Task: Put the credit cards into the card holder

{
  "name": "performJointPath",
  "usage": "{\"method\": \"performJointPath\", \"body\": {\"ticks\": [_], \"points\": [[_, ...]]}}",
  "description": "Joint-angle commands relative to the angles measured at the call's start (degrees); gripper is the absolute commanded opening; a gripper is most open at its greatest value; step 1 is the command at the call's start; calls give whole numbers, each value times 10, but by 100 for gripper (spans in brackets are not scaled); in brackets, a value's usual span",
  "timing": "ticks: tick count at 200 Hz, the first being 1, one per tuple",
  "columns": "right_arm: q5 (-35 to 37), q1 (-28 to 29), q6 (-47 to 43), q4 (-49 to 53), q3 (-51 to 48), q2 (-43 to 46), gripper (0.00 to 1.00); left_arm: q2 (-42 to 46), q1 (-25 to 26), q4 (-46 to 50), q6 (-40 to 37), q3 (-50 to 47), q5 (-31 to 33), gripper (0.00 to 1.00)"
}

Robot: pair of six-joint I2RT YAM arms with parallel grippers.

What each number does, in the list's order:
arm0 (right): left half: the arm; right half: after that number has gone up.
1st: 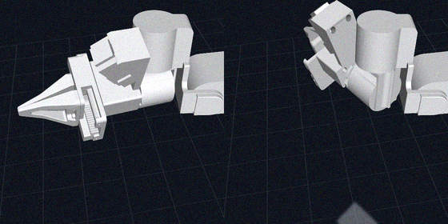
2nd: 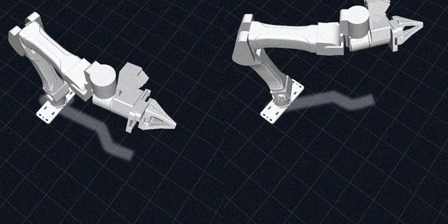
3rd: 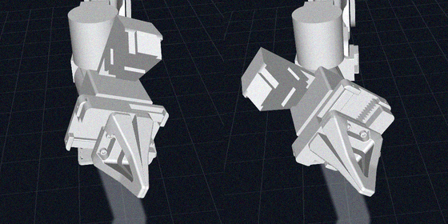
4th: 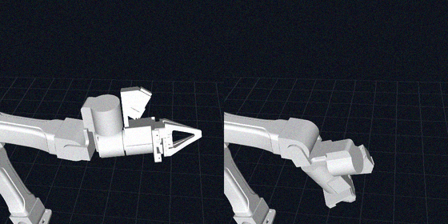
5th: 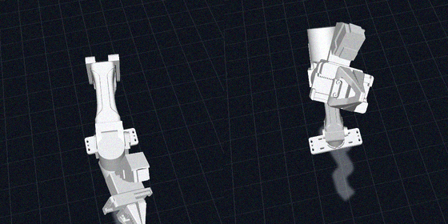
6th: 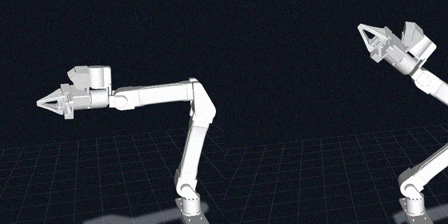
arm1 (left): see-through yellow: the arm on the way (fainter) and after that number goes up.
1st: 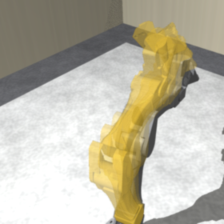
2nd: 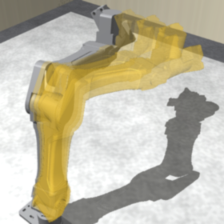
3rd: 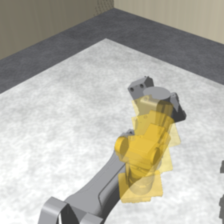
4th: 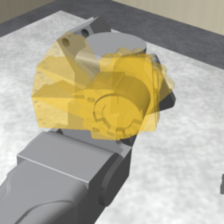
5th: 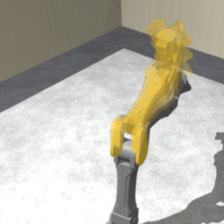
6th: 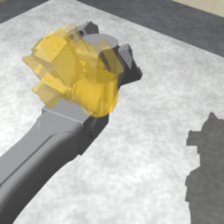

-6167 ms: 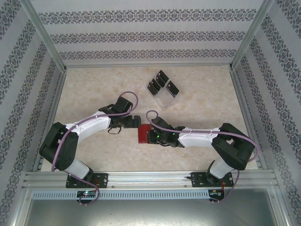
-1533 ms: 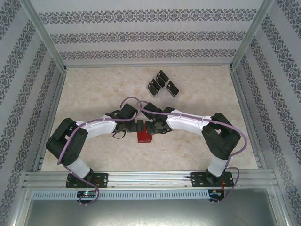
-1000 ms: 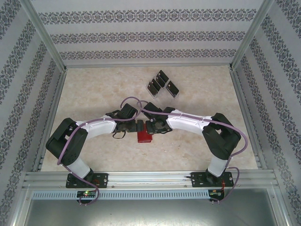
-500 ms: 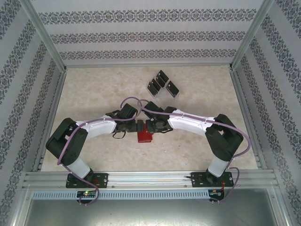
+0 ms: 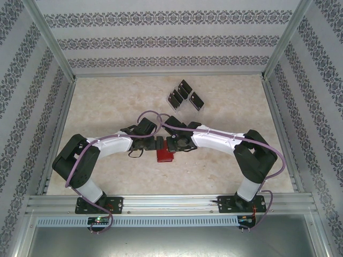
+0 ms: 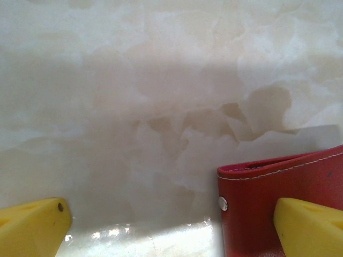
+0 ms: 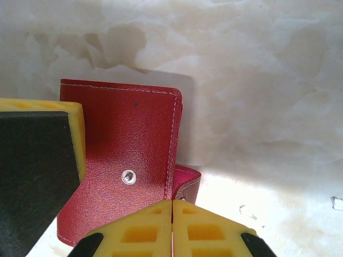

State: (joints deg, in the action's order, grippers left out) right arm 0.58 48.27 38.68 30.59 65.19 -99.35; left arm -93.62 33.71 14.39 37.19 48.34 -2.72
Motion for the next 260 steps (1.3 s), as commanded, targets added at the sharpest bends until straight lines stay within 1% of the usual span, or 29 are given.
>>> {"method": "performJointPath", "body": {"ticks": [1,22,32,41,56,93,122,146,260], "points": [[-1,2,-1,2,-8,10,19,-28,5,-17,5,-21,-19,100],[-1,1,-3,3,-8,9,17,-28,5,-17,6,-21,-18,100],[-2,0,-3,1,-9,9,14,-27,5,-17,6,-21,-18,100],[-4,0,-3,0,-11,9,8,-28,5,-17,6,-22,-18,100],[-6,0,-3,-2,-11,10,0,-26,6,-17,5,-21,-18,100],[-14,-1,-4,-12,-13,17,0,-27,6,-16,6,-22,-17,100],[-63,-8,13,-82,-45,35,0,-28,6,-17,6,-22,-17,100],[-84,-12,21,-97,-46,25,0,-29,6,-18,6,-21,-20,100],[-108,-13,36,-127,-45,-10,0,-28,7,-20,7,-24,-20,100]]}}
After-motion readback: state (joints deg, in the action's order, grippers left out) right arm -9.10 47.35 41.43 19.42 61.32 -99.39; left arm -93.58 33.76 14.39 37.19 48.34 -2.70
